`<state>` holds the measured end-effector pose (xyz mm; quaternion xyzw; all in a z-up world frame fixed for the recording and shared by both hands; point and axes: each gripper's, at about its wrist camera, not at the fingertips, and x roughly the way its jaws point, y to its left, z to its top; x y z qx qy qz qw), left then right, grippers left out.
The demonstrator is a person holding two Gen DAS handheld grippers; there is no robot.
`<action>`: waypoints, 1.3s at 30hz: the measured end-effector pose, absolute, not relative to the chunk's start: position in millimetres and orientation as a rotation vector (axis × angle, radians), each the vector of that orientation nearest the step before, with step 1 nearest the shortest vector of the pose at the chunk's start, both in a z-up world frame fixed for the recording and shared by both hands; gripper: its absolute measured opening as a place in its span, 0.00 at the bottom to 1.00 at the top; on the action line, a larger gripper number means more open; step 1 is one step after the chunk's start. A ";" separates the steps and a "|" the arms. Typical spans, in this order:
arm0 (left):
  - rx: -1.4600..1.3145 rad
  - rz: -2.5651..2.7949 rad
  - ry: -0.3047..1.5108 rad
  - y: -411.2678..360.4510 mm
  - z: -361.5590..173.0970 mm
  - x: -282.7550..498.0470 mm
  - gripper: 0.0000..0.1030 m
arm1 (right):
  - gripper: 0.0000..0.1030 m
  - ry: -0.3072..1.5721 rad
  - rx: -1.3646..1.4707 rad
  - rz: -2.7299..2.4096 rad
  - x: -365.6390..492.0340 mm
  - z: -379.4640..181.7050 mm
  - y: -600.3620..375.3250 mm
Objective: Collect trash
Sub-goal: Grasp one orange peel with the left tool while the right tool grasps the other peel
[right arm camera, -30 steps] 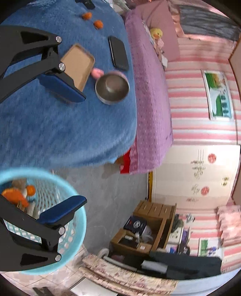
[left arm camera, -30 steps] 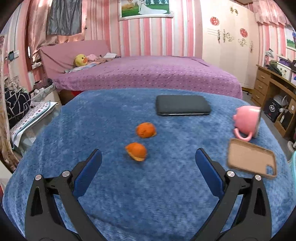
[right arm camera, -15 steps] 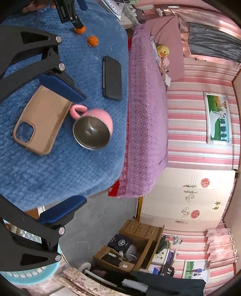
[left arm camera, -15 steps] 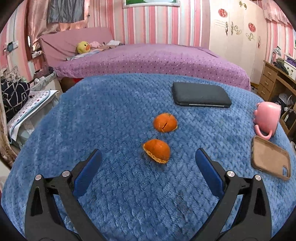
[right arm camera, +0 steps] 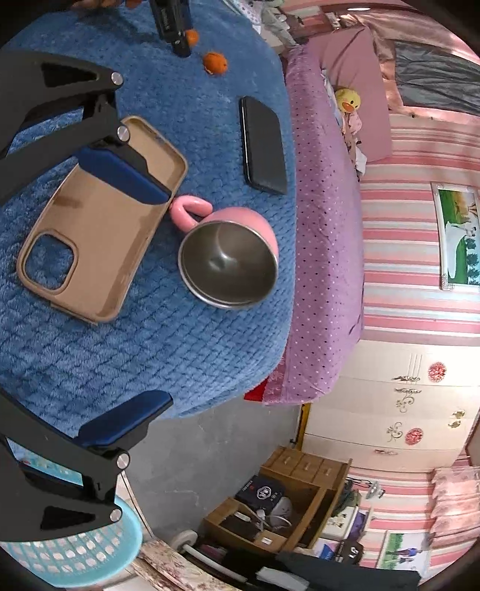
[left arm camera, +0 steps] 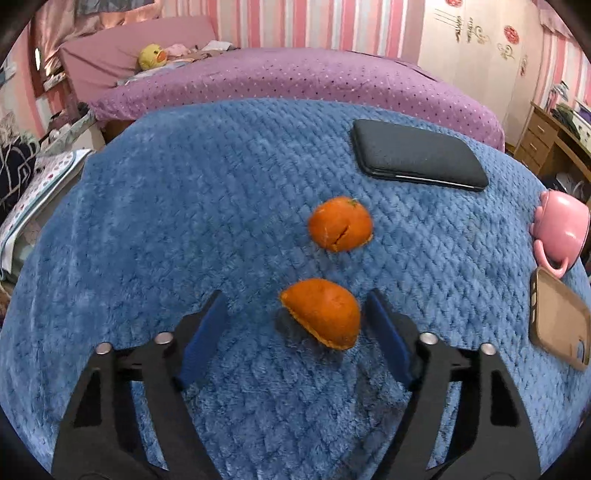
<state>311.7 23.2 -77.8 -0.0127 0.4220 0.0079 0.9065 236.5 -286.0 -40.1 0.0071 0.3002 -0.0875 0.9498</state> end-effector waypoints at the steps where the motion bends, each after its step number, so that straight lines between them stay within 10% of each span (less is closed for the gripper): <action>1: -0.024 0.004 0.866 22.1 -77.5 310.8 0.56 | 0.95 0.612 0.008 -0.177 237.7 -40.8 -283.3; 7: -0.055 -0.052 0.840 27.3 -71.4 300.2 0.30 | 0.95 0.611 -0.035 -0.155 237.1 -40.6 -263.0; 30: -0.141 0.307 0.732 200.2 -48.0 265.9 0.29 | 0.95 0.676 -0.224 0.202 337.1 -56.1 -32.3; 39: -0.176 0.318 0.747 209.1 -55.0 268.2 0.29 | 0.46 0.812 -0.223 0.296 372.8 -78.1 -15.3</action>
